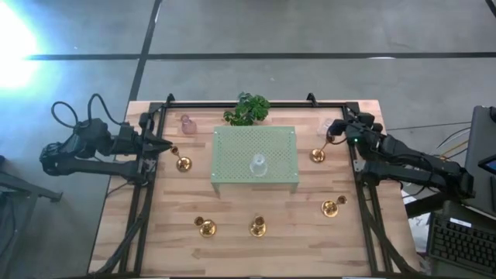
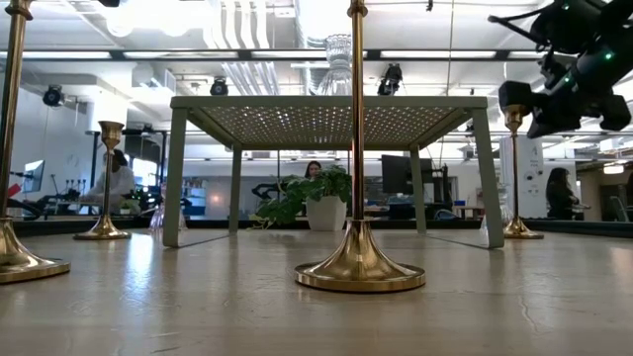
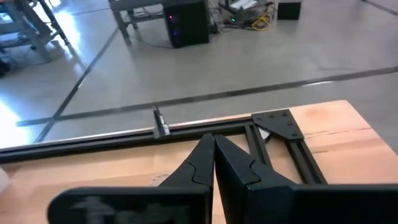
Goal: Pick & Place candle stick holders
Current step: Put the transparent candle holder on the shelf
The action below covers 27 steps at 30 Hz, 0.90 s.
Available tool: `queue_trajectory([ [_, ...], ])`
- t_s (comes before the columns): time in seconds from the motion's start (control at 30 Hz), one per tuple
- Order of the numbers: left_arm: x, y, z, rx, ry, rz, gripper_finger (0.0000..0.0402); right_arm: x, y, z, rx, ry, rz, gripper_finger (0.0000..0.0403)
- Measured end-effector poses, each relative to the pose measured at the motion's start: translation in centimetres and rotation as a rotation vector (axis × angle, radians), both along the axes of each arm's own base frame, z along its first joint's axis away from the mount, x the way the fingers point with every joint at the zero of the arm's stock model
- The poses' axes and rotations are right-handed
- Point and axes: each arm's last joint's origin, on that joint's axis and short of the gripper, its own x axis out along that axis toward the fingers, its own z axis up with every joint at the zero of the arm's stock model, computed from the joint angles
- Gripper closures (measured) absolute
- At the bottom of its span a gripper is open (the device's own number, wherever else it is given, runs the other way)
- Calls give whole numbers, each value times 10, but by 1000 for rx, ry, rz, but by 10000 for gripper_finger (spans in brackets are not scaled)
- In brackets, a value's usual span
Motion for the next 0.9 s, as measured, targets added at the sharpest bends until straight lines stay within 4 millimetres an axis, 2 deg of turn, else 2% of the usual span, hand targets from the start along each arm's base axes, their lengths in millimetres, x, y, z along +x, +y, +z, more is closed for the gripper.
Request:
queue_trajectory([
  [0.47, 0, 0, 0, 0, 0, 0, 356, 2, -2, 1, -41, -22, -66, 395],
  [0.77, 0, 0, 0, 0, 0, 0, 356, -5, 1, -34, 55, -21, -132, 395],
  [0.9, 0, 0, 0, 0, 0, 0, 356, -6, 3, -48, 125, -22, -92, 395],
])
